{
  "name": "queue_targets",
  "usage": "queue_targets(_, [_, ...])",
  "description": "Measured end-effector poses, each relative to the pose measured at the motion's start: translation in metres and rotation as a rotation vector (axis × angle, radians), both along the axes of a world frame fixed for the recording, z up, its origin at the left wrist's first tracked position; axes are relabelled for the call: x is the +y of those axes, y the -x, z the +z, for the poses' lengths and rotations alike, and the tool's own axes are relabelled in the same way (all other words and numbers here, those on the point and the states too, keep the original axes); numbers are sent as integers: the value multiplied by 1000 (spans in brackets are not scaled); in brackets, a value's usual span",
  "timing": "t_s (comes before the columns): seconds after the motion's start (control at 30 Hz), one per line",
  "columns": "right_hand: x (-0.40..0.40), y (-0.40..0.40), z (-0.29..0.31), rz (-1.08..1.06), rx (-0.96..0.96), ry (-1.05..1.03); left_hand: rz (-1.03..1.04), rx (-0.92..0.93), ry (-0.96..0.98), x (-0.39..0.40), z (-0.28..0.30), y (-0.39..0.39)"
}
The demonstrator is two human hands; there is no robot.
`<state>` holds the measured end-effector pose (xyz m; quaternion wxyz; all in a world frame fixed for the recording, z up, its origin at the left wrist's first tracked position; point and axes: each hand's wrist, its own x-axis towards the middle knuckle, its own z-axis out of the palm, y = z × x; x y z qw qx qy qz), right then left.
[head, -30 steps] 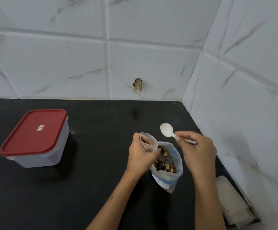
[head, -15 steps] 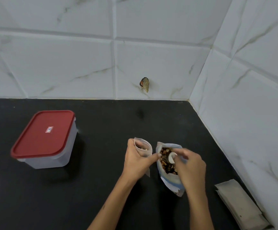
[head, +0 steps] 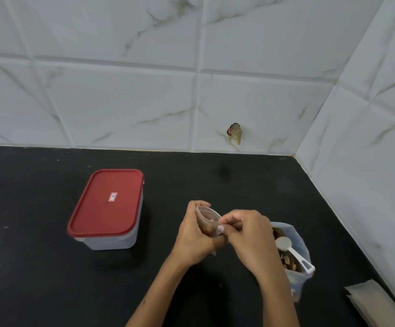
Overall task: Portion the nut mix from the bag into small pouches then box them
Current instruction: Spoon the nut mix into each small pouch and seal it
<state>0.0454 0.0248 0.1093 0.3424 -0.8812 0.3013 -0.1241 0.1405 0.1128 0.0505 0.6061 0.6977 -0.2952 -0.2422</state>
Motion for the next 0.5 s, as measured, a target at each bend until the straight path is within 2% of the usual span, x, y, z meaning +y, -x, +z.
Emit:
queue_targets(0.07, [4,-4,4,12,-37,14,-60,7,91,9,0,-9])
queue_targets(0.17, [5,-6,10,70,-242,-230,-104,58,255,19,3,-21])
queue_targets(0.23, [2,-7,9,58,-318,-253,-149,119,322,25,4,-28])
queue_targets(0.3, [-1,-9,5,30,-372,-270,-153,146,347,26,6,-35])
queue_targets(0.4, [0,-11,1,-11,-510,-431,-135,149,328,25,6,-42])
queue_targets(0.5, [0,-15,-6,-63,-535,-404,-146,159,321,23,4,-44])
